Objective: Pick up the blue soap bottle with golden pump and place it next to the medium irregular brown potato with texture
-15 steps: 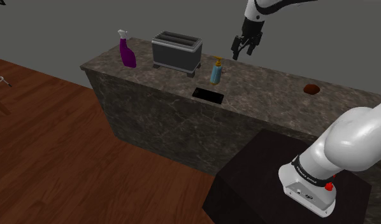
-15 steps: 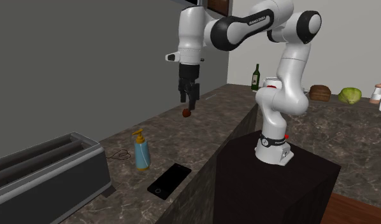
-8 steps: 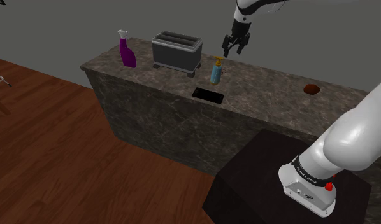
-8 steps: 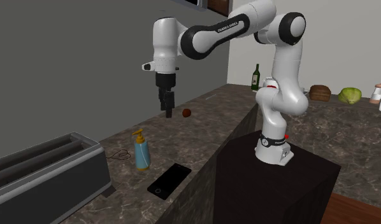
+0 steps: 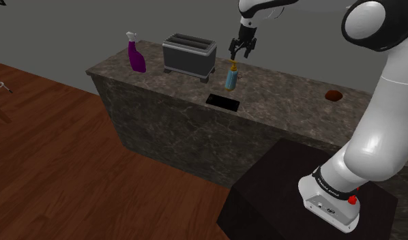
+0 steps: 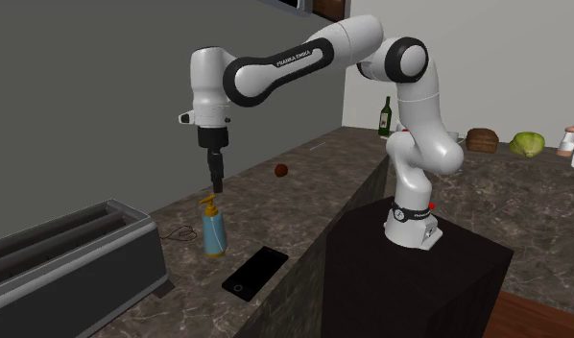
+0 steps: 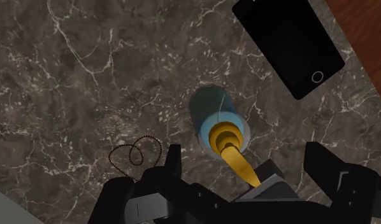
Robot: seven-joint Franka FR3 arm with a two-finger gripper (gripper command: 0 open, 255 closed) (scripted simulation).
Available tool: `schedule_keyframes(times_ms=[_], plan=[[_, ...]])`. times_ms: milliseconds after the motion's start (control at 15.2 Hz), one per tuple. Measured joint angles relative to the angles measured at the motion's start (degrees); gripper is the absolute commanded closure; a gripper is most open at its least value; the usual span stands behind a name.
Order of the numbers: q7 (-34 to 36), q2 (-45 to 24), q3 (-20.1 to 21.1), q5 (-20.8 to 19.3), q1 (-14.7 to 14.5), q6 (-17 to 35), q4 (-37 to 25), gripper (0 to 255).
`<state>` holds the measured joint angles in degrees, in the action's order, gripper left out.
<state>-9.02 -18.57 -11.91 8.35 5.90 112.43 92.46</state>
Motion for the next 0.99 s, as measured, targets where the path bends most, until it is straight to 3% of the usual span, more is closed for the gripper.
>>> schedule_keyframes(times_ms=[528,924,990], plan=[[-0.7,-2.9,0.3,1.1,0.2,4.4,1.7,0],[-0.7,-3.1,0.4,1.2,0.2,4.8,1.9,0],[-0.7,-3.1,0.4,1.2,0.2,4.8,1.9,255]])
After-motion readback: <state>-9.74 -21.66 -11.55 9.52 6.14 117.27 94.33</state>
